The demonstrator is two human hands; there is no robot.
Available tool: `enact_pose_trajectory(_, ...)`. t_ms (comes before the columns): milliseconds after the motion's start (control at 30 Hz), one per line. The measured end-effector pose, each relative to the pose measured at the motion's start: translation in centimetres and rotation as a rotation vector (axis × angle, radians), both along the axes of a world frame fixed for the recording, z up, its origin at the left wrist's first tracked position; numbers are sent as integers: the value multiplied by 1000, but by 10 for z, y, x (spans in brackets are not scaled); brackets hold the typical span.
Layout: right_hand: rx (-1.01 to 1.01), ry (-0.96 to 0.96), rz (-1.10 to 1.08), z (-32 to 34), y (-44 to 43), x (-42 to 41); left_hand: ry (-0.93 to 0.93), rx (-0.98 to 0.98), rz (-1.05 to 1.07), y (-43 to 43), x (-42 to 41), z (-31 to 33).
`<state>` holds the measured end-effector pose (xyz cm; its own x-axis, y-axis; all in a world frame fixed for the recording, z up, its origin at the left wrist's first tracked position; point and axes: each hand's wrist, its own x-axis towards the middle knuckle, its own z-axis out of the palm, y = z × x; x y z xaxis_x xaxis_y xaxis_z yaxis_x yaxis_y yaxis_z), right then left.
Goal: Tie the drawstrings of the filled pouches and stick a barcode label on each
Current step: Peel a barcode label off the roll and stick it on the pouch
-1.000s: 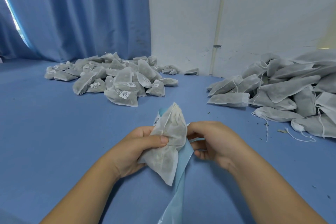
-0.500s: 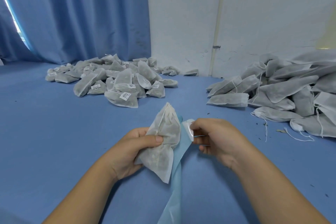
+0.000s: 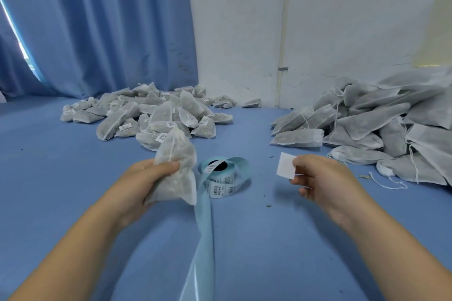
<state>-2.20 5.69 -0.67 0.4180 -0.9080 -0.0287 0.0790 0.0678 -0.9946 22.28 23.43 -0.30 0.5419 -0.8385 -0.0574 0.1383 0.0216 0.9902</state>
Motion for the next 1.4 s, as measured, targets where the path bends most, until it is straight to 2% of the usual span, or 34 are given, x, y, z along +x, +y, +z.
enact_pose_trajectory(100, -50, 22, -12, 3, -9, -17, -51, -43, -12, -11, -12, 19)
enact_pose_trajectory(200, -98, 29, -25, 6, -19, -36, -63, -89, -124, -33, -43, 33)
enact_pose_trajectory(300, -109, 34, -66, 6, -30, -59, -129, -12, -225, -66, -83, 39)
enact_pose_trajectory(433, 58, -61, -152, -7, -49, -87, -141, 153, -326, -115, -131, 35)
enact_pose_trajectory(500, 136, -76, -216, -13, -58, -100, -95, 178, -352, -139, -151, 28)
enact_pose_trajectory(567, 130, -93, -284, -14, -67, -110, -50, 181, -368, -160, -168, 17)
enact_pose_trajectory(633, 69, -88, -340, -12, -71, -117, -12, 178, -383, -175, -182, 6)
enact_pose_trajectory(800, -276, 208, -424, -15, -66, -120, 47, 202, -377, -192, -196, -28)
enact_pose_trajectory(1033, -571, 425, -473, -22, -61, -106, 103, 134, -390, -198, -194, -38)
enact_pose_trajectory(1400, -962, 527, -594, -24, -45, -91, 69, 124, -468, -194, -202, -42)
